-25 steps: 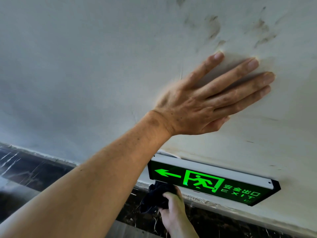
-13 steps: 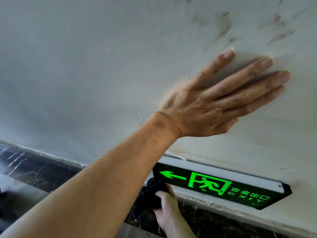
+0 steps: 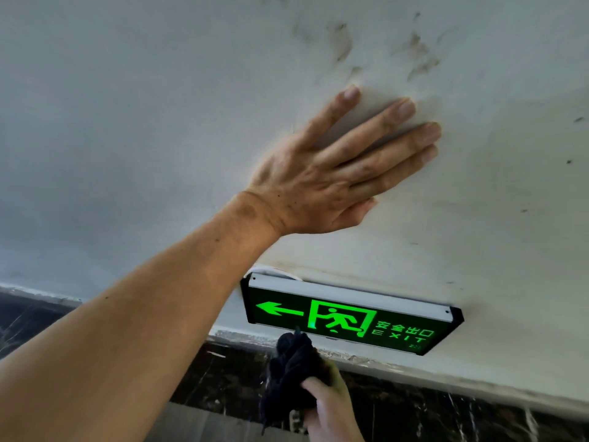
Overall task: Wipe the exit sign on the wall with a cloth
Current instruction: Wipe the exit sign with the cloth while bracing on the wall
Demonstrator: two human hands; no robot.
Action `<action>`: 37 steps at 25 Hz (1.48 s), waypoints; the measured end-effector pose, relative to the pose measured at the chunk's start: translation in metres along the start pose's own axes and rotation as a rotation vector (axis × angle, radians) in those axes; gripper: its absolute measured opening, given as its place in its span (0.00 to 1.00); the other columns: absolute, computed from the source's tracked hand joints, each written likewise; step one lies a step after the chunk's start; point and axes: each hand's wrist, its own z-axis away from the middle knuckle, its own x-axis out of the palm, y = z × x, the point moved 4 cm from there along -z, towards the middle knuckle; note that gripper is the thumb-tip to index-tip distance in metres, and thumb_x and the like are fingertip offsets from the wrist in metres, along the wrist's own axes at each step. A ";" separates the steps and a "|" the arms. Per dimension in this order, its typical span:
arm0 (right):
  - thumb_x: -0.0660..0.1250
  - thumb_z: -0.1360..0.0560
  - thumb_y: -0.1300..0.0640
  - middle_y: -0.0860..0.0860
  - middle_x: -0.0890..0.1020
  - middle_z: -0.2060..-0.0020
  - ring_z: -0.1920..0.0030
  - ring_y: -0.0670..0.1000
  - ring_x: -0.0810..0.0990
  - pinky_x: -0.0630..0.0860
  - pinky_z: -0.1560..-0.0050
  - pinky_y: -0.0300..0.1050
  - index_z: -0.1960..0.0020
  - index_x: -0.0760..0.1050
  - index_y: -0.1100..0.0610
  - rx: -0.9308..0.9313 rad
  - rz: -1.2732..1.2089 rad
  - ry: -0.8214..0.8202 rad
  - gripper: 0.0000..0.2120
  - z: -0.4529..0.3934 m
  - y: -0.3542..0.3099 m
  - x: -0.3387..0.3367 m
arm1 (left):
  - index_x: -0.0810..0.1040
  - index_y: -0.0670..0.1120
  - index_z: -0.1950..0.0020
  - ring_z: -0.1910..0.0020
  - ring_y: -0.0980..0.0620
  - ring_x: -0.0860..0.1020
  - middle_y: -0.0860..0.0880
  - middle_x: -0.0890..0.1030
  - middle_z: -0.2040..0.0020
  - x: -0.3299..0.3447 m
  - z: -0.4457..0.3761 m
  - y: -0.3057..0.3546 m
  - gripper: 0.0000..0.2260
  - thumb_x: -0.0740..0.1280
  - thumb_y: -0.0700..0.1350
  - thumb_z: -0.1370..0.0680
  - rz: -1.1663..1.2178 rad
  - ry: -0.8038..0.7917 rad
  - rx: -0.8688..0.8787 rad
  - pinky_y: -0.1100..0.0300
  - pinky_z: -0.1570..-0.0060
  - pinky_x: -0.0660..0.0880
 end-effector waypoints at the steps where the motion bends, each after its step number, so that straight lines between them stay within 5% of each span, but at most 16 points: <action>1: 0.60 0.34 0.83 0.68 0.83 0.57 0.59 0.65 0.83 0.80 0.61 0.54 0.42 0.73 0.71 -0.087 -0.028 0.080 0.22 0.008 -0.014 -0.016 | 0.66 0.45 0.20 0.24 0.43 0.65 0.48 0.66 0.22 0.000 0.001 0.000 0.30 0.63 0.52 0.22 -0.008 0.002 0.004 0.39 0.22 0.50; 6: 0.66 0.34 0.80 0.55 0.85 0.55 0.51 0.56 0.82 0.79 0.55 0.53 0.51 0.80 0.54 -0.484 -0.050 0.383 0.24 0.044 -0.080 -0.075 | 0.65 0.45 0.19 0.22 0.42 0.62 0.47 0.66 0.22 0.002 0.004 -0.001 0.29 0.60 0.52 0.19 -0.021 0.008 0.004 0.39 0.21 0.49; 9: 0.66 0.31 0.79 0.46 0.86 0.63 0.53 0.53 0.82 0.81 0.56 0.48 0.57 0.81 0.47 -0.703 0.107 0.403 0.26 0.061 -0.115 -0.082 | 0.65 0.45 0.19 0.22 0.42 0.61 0.47 0.66 0.21 0.002 0.004 -0.001 0.29 0.60 0.52 0.19 -0.028 -0.001 0.007 0.39 0.21 0.49; 12: 0.68 0.32 0.77 0.45 0.86 0.59 0.51 0.52 0.82 0.80 0.51 0.50 0.55 0.81 0.44 -0.814 0.066 0.454 0.27 0.063 -0.131 -0.080 | 0.65 0.45 0.19 0.22 0.42 0.60 0.47 0.65 0.21 0.003 0.003 0.000 0.29 0.60 0.52 0.19 -0.031 -0.005 0.014 0.39 0.21 0.48; 15: 0.74 0.35 0.73 0.49 0.83 0.49 0.46 0.51 0.81 0.78 0.46 0.53 0.52 0.79 0.42 -0.850 0.076 0.519 0.26 0.059 -0.138 -0.073 | 0.64 0.45 0.19 0.22 0.42 0.60 0.48 0.66 0.21 0.004 0.002 -0.001 0.29 0.60 0.52 0.19 -0.042 0.012 0.018 0.39 0.21 0.49; 18: 0.75 0.35 0.70 0.44 0.81 0.50 0.48 0.45 0.80 0.77 0.49 0.44 0.54 0.77 0.37 -0.862 0.120 0.526 0.27 0.055 -0.142 -0.067 | 0.64 0.45 0.18 0.22 0.42 0.61 0.47 0.65 0.21 0.006 0.003 0.000 0.29 0.59 0.53 0.19 -0.043 0.020 0.019 0.39 0.21 0.49; 24: 0.73 0.36 0.70 0.42 0.83 0.54 0.50 0.47 0.82 0.78 0.54 0.42 0.55 0.80 0.39 -0.850 0.192 0.564 0.26 0.044 -0.137 -0.055 | 0.63 0.45 0.18 0.22 0.43 0.60 0.48 0.66 0.21 0.008 0.003 0.001 0.29 0.59 0.52 0.19 -0.028 0.026 0.015 0.39 0.21 0.48; 30: 0.71 0.36 0.70 0.49 0.83 0.49 0.47 0.51 0.81 0.79 0.44 0.59 0.53 0.81 0.41 -0.837 0.356 0.504 0.25 0.037 -0.114 -0.029 | 0.63 0.45 0.18 0.22 0.42 0.60 0.48 0.66 0.21 0.008 0.003 0.001 0.30 0.59 0.52 0.20 -0.026 0.031 0.010 0.39 0.21 0.49; 34: 0.73 0.36 0.69 0.43 0.77 0.49 0.53 0.36 0.78 0.78 0.54 0.43 0.57 0.79 0.36 -0.829 0.409 0.448 0.26 0.037 -0.101 -0.006 | 0.64 0.45 0.19 0.22 0.42 0.61 0.48 0.66 0.22 0.007 0.002 0.001 0.29 0.59 0.52 0.20 -0.016 0.031 0.009 0.39 0.21 0.49; 37: 0.74 0.35 0.67 0.40 0.77 0.50 0.53 0.36 0.77 0.76 0.54 0.42 0.57 0.79 0.36 -0.807 0.476 0.377 0.24 0.035 -0.087 0.011 | 0.64 0.45 0.19 0.22 0.42 0.62 0.48 0.66 0.22 0.007 0.002 0.001 0.29 0.60 0.52 0.20 -0.007 0.031 0.011 0.39 0.21 0.49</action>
